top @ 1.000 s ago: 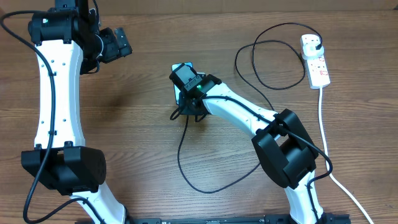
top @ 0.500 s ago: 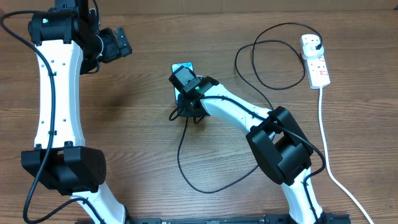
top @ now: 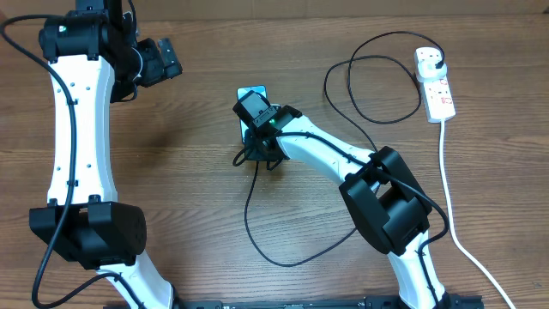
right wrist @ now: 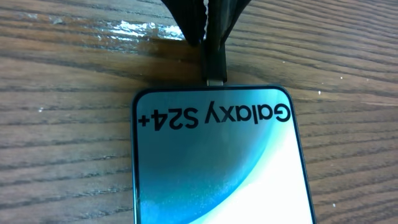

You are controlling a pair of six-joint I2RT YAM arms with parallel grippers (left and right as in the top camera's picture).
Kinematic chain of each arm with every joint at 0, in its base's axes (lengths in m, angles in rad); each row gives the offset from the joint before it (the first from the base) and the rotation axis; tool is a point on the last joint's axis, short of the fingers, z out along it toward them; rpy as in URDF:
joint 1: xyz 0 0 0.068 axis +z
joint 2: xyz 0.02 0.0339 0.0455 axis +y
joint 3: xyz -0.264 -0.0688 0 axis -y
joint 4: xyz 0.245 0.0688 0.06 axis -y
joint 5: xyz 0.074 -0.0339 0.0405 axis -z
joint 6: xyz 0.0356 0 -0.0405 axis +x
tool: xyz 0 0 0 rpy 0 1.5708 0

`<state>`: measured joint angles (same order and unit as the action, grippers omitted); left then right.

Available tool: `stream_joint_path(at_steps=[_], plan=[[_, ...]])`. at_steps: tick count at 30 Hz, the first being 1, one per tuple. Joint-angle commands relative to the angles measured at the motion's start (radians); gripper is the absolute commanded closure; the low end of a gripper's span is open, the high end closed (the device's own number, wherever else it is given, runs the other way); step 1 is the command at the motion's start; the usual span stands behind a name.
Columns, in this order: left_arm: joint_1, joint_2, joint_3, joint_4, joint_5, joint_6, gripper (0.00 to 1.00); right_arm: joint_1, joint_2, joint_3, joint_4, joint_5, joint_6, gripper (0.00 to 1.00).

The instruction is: Plug charger to phone and switch on socket

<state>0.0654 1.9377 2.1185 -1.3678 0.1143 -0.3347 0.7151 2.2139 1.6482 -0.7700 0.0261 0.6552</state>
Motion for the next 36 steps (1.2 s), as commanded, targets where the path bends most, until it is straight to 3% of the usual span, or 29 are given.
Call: stream_joint_path(at_steps=[1,14,23,34,36], plan=[[-0.007,0.011,-0.002,0.0,-0.017,-0.005,0.0,0.003,0.037,-0.008,0.01,0.026,0.006,0.96],[-0.007,0.011,-0.002,-0.001,-0.017,-0.005,0.0,-0.006,-0.032,0.105,-0.151,0.085,-0.002,0.96],[-0.007,0.011,-0.002,-0.001,-0.018,-0.005,0.0,-0.001,-0.038,0.096,-0.128,-0.189,-0.004,0.9],[-0.007,0.011,-0.002,-0.001,-0.017,-0.005,0.0,0.024,0.01,0.055,-0.1,-0.024,0.058,0.87],[-0.007,0.011,-0.002,-0.001,-0.018,-0.005,0.0,0.024,0.019,0.055,-0.101,-0.019,0.055,0.82]])
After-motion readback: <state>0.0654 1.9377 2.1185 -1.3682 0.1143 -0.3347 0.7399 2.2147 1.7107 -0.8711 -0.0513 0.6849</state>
